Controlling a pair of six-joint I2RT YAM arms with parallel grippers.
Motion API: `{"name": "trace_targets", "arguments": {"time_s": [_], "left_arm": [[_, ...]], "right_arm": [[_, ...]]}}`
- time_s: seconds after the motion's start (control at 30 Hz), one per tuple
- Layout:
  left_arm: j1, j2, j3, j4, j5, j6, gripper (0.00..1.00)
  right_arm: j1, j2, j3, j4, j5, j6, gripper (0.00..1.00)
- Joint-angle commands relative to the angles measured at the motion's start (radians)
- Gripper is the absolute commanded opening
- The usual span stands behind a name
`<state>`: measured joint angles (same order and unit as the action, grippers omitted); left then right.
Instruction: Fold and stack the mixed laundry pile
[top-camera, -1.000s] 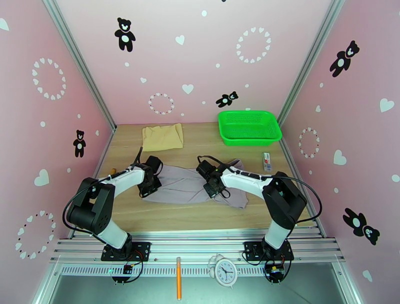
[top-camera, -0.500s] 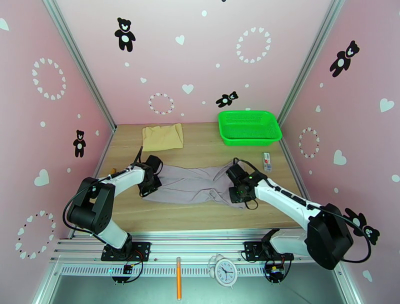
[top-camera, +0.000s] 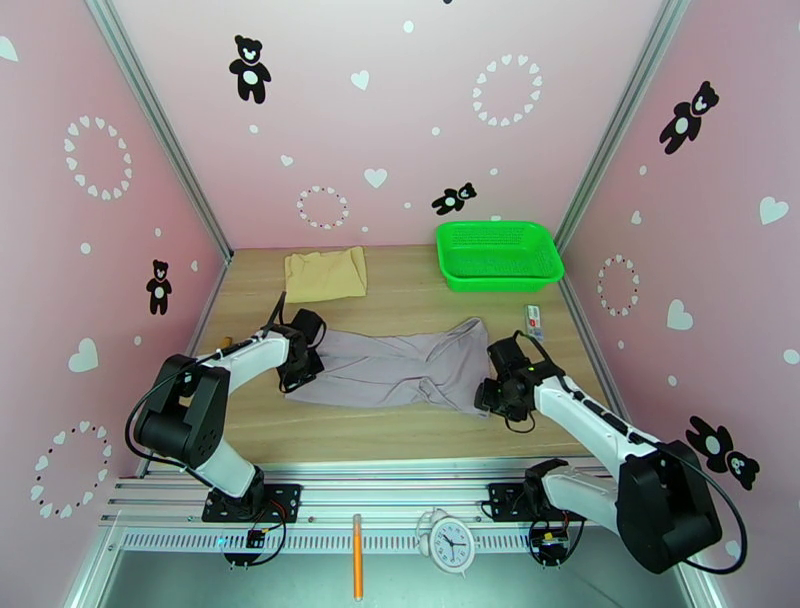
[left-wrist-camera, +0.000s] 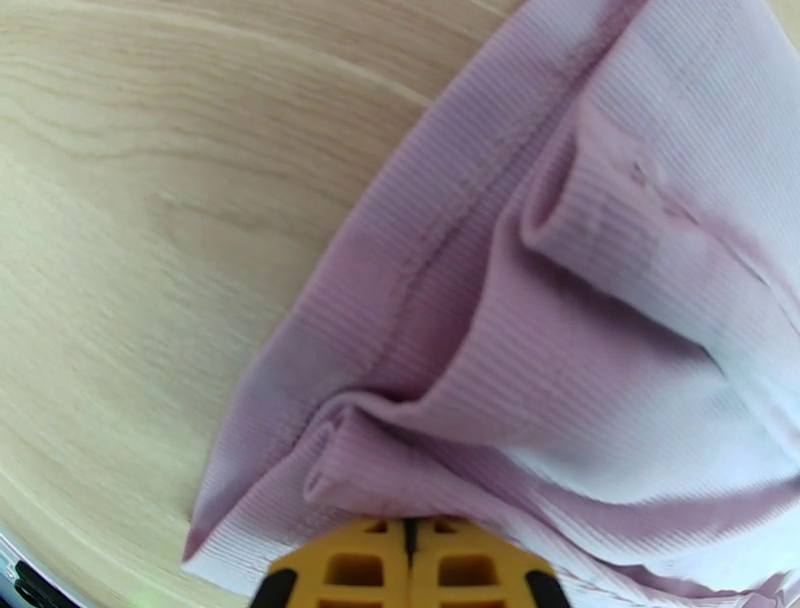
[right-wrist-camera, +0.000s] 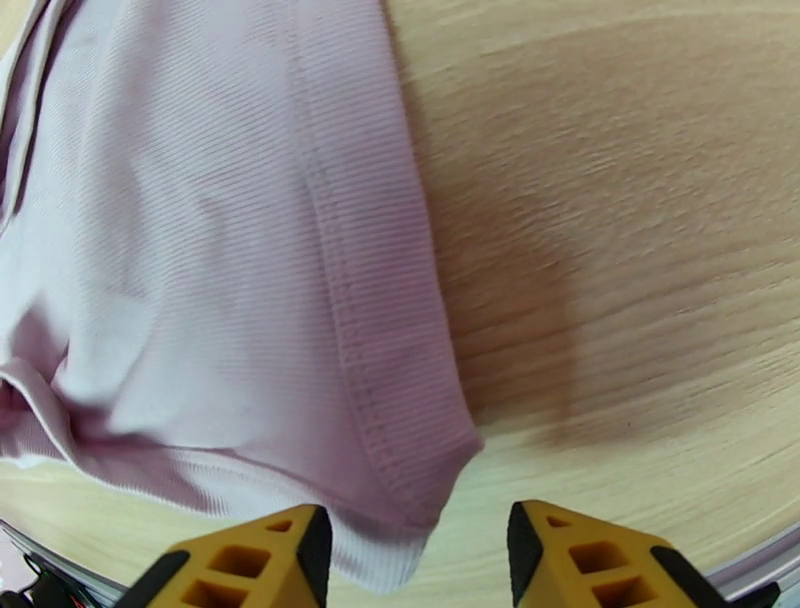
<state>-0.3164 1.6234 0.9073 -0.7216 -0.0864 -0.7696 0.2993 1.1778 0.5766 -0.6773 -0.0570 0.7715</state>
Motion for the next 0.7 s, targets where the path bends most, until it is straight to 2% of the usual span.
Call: {"name": "trace_targets", "arguments": {"time_s": [0.0, 0.13, 0.2, 0.37, 0.67], "left_arm": [[0.000, -0.001, 0.016, -0.010, 0.008, 0.008, 0.00], [0.000, 0.029, 0.003, 0.006, 0.013, -0.014, 0.00], [-0.002, 0.054, -0.002, 0.012, 0.014, -0.027, 0.00], [-0.017, 0.113, -0.001, 0.015, -0.003, -0.040, 0.00], [-0.027, 0.155, 0.016, -0.025, -0.058, -0.034, 0.00]], "right_arm": [[-0.013, 0.016, -0.030, 0.063, -0.028, 0.040, 0.47], [-0.021, 0.011, -0.029, 0.064, 0.025, 0.047, 0.29], [-0.033, 0.008, -0.026, 0.061, 0.055, 0.039, 0.15], [-0.074, 0.048, 0.006, 0.048, 0.093, -0.017, 0.00], [-0.103, 0.152, 0.080, 0.018, 0.186, -0.082, 0.00]]}}
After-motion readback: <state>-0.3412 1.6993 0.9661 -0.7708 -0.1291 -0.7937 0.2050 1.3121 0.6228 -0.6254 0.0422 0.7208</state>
